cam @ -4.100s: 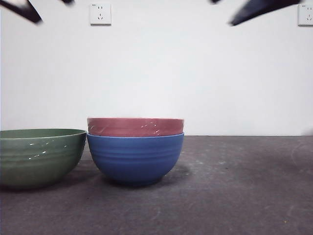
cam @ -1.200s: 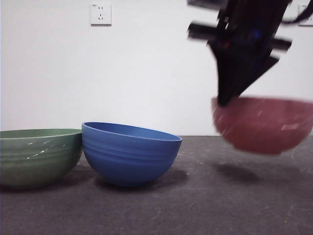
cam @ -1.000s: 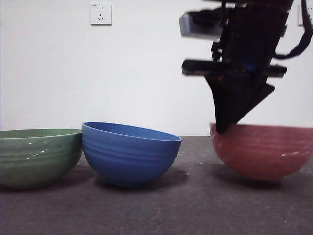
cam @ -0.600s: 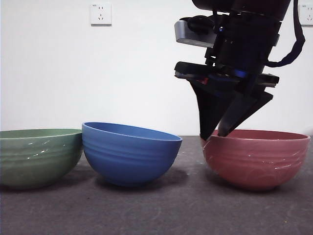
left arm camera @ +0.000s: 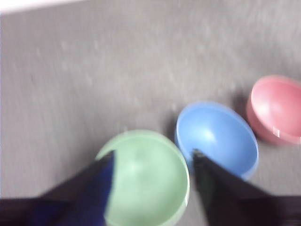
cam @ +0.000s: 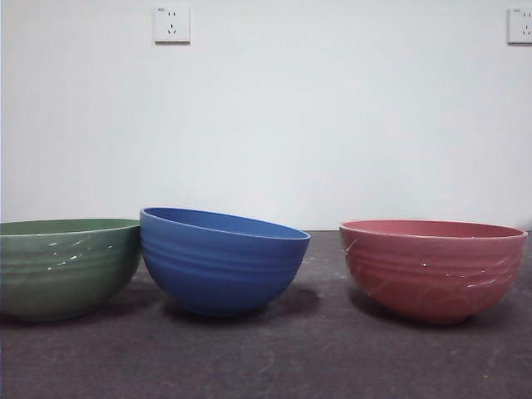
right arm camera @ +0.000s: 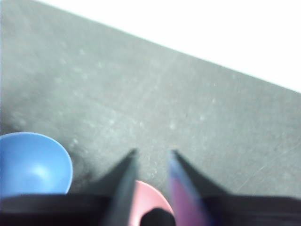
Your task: Pick up the green bowl on the top,put the green bowl on the left,pick up the red bowl in the middle,put the red bowl on the right
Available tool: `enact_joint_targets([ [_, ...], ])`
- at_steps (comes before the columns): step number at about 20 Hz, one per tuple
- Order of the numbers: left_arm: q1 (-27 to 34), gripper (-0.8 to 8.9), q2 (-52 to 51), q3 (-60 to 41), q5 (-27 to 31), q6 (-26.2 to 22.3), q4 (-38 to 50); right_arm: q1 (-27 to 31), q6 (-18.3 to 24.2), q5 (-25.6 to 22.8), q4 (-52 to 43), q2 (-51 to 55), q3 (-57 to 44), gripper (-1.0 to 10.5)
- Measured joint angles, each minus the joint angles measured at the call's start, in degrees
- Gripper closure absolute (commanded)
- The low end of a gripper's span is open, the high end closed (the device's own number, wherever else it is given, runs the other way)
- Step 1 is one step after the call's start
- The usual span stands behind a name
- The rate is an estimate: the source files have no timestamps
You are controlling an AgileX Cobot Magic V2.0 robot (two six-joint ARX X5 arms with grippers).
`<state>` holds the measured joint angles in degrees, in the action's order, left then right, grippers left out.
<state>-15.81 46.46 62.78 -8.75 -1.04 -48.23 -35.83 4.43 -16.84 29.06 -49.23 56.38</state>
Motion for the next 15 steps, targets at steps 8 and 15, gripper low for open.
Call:
enact_joint_targets([
  [8, 0.0, 8.21, -15.1, -24.3, -0.1, 0.9, 21.4, 8.1, -2.9, 4.8, -7.3, 18.2, -19.4, 9.6],
  [15, 0.0, 8.17, -18.0, -26.8, -0.3, 2.0, 18.6, 8.1, -5.0, 4.7, -6.7, 18.9, -20.1, 9.6],
])
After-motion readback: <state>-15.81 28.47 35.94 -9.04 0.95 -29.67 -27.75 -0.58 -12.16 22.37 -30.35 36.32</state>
